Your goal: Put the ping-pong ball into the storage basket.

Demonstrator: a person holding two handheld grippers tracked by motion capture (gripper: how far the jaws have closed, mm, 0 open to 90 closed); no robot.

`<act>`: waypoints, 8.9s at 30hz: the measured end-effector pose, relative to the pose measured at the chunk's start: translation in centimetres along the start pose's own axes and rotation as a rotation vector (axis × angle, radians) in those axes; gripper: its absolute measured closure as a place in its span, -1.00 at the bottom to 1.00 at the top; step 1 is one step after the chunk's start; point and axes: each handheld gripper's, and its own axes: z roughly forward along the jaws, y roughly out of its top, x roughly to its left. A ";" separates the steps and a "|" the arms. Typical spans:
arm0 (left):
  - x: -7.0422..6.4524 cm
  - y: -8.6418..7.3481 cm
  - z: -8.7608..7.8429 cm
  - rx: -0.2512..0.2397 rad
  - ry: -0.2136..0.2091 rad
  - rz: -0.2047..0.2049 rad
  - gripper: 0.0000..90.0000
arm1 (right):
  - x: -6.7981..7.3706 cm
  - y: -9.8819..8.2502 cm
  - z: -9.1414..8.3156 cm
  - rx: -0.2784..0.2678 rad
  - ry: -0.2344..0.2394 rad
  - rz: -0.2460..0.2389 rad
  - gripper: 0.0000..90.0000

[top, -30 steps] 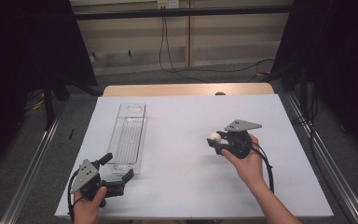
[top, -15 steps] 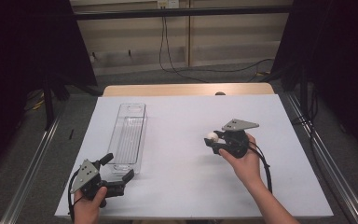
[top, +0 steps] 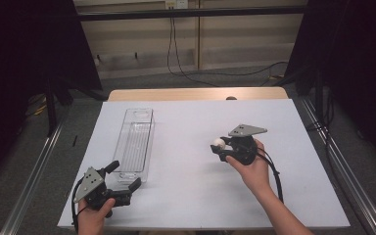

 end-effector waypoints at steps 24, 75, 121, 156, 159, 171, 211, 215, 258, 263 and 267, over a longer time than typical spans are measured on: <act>0.1 0.1 -0.1 -0.006 0.003 -0.003 -0.98 | 0.8 0.8 0.8 0.005 0.012 -0.010 0.14; 0.2 0.1 -0.1 0.010 0.005 -0.008 -0.97 | 2.1 1.9 1.7 -0.002 0.039 -0.030 0.14; 0.0 0.1 0.2 0.017 0.005 -0.026 -0.96 | 3.3 3.1 3.0 -0.021 0.076 -0.043 0.14; 0.1 0.2 0.2 0.018 0.010 -0.022 -0.96 | 4.2 4.3 3.9 -0.027 0.097 -0.050 0.14; 0.0 0.2 0.2 0.020 0.004 -0.019 -0.96 | 4.3 4.4 3.9 -0.027 0.100 -0.048 0.14; 0.1 0.2 0.1 0.015 0.014 -0.023 -0.96 | 4.4 4.4 4.2 -0.035 0.101 -0.045 0.14; 0.1 0.3 0.0 0.008 0.004 -0.015 -0.96 | 5.9 5.3 5.6 -0.035 0.130 -0.065 0.14; 0.0 0.3 0.1 0.008 0.009 -0.015 -0.96 | 6.0 5.3 5.7 -0.033 0.127 -0.067 0.14; 0.0 0.3 0.2 0.010 0.001 -0.015 -0.96 | 7.1 6.2 6.7 -0.023 0.134 -0.097 0.14; 0.0 0.3 0.2 0.008 0.005 -0.018 -0.96 | 7.2 6.3 6.9 -0.025 0.135 -0.097 0.14; 0.0 0.3 0.2 0.008 0.005 -0.016 -0.96 | 7.3 6.4 7.0 -0.027 0.144 -0.104 0.14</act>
